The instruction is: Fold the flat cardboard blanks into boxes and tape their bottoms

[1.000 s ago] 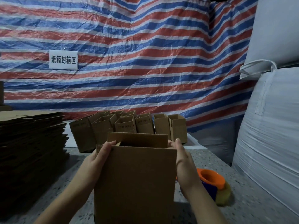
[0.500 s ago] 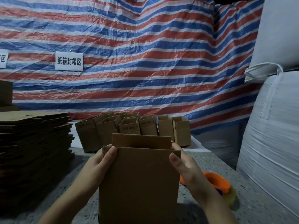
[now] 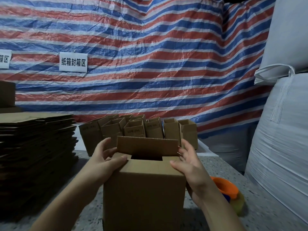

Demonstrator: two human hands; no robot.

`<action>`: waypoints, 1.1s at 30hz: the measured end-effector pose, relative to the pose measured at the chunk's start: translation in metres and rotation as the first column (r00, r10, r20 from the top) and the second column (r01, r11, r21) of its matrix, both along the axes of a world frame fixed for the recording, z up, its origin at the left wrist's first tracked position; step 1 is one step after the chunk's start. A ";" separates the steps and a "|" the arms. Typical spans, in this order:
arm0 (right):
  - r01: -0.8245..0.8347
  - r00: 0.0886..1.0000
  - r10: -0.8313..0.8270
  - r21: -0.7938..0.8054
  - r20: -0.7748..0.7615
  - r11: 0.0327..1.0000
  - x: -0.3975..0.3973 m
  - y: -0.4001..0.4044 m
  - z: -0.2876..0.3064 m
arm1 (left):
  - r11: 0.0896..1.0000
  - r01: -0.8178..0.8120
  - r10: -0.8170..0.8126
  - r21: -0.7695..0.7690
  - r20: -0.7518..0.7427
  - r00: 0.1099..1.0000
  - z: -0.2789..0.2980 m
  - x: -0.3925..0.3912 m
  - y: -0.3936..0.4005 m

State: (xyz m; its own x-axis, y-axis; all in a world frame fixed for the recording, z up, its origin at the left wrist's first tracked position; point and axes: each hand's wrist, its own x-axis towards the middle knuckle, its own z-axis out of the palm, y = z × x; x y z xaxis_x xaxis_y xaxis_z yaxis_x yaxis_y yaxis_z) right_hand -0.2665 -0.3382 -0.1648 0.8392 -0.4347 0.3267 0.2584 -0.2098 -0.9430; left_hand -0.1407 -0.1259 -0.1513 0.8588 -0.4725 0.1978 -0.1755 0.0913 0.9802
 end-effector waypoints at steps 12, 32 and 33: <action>-0.084 0.996 0.084 0.008 0.000 0.996 -0.003 -0.004 0.005 | 0.940 -0.015 -0.095 0.340 0.304 0.948 0.019 0.017 0.007; 0.064 0.985 -0.051 0.072 -0.162 0.995 -0.005 0.001 0.013 | 0.631 -0.574 -0.244 0.522 0.836 0.491 0.023 -0.042 -0.024; 0.060 0.985 -0.046 0.077 -0.166 0.995 -0.005 0.001 0.014 | 0.641 -0.537 -0.282 0.548 0.819 0.500 0.023 -0.044 -0.030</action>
